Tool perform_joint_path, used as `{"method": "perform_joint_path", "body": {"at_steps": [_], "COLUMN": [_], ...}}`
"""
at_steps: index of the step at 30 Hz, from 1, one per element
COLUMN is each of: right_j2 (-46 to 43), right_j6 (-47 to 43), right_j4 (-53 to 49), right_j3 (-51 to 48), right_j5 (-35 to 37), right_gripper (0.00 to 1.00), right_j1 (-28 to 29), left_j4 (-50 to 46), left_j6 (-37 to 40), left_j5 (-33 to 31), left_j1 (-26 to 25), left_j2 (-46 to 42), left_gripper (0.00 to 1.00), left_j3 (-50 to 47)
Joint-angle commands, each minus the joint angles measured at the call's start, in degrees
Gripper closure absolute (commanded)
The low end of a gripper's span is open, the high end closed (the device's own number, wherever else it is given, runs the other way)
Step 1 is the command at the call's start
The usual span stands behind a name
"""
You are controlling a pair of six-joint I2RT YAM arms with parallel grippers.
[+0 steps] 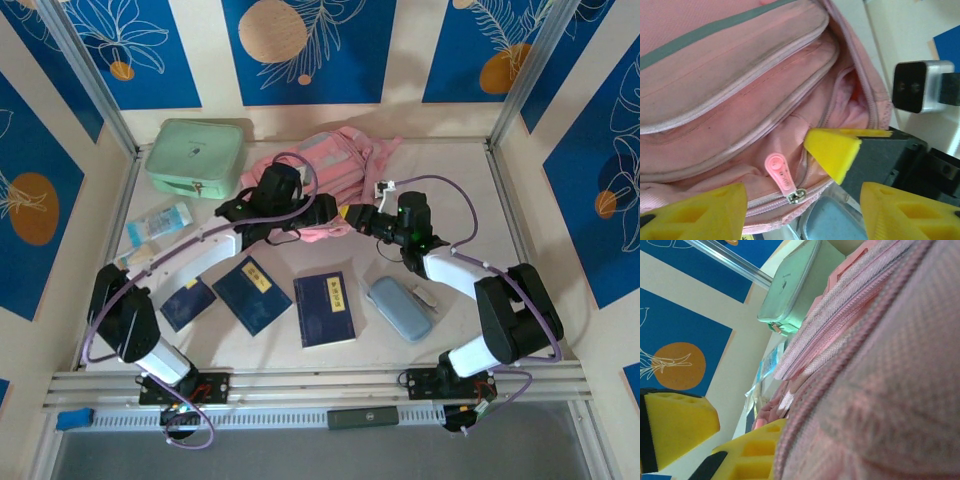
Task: Pack the student bag
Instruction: Unzip the student bag at the center of the table.
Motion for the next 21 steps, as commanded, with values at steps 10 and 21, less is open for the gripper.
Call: {"method": "perform_joint_path", "body": {"at_steps": [10, 21], "right_j2": [-1.91, -1.78], "right_j6": [-7.22, -8.52], "right_j4": [5.31, 4.95], "right_j3": [3.97, 4.37], "right_j5": [3.63, 3.58], "right_gripper": [1.00, 1.00], "right_j1": [2.15, 2.39], "left_j4": [-5.15, -3.31], "left_j6": [-3.63, -4.51], "left_j5": [1.68, -1.22], "left_j1": [0.27, -0.09], "left_j2": [9.30, 13.67], "left_gripper": [0.50, 0.72], "left_j3": [7.74, 10.33]}}
